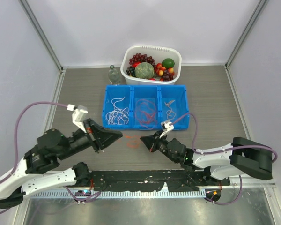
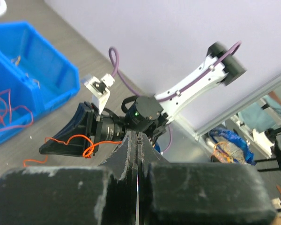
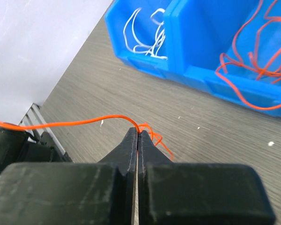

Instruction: Untangle the cables

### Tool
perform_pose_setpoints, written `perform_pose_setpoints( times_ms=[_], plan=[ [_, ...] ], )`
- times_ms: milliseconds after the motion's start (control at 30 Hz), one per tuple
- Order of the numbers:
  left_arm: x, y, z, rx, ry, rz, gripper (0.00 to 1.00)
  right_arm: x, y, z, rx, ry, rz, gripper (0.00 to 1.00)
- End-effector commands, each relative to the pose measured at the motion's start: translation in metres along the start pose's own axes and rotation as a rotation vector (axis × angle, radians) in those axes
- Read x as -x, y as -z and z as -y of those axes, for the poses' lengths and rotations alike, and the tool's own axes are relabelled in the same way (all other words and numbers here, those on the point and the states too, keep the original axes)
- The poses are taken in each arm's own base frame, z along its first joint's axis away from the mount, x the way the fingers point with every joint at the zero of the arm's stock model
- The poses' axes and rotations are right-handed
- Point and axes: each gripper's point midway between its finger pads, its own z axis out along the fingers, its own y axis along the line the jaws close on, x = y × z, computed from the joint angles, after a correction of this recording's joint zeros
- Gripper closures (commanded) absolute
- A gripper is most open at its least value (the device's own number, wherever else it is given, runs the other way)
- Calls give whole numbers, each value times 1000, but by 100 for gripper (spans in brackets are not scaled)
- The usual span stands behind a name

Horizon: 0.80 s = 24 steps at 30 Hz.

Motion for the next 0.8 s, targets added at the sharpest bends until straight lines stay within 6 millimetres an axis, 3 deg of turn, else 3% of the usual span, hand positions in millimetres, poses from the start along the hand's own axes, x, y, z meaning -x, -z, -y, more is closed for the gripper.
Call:
perform_pose_setpoints(
  times_ms=[0, 133, 300, 500, 600, 767],
  plan=[
    [46, 29, 18, -49, -60, 156, 100, 32, 12, 19, -105, -32, 140, 99],
    [57, 45, 14, -27, -50, 206, 100, 42, 27, 36, -176, -29, 178, 99],
    [62, 53, 26, -110, -18, 260, 100, 52, 40, 46, -214, -32, 215, 99],
    [61, 57, -4, 40, -6, 277, 100, 69, 56, 55, -265, -21, 263, 99],
    [56, 58, -21, 111, 0, 279, 100, 89, 65, 49, -249, -38, 308, 99],
    [18, 35, -39, 141, 36, 201, 100, 109, 74, 42, -272, -6, 298, 99]
  ],
)
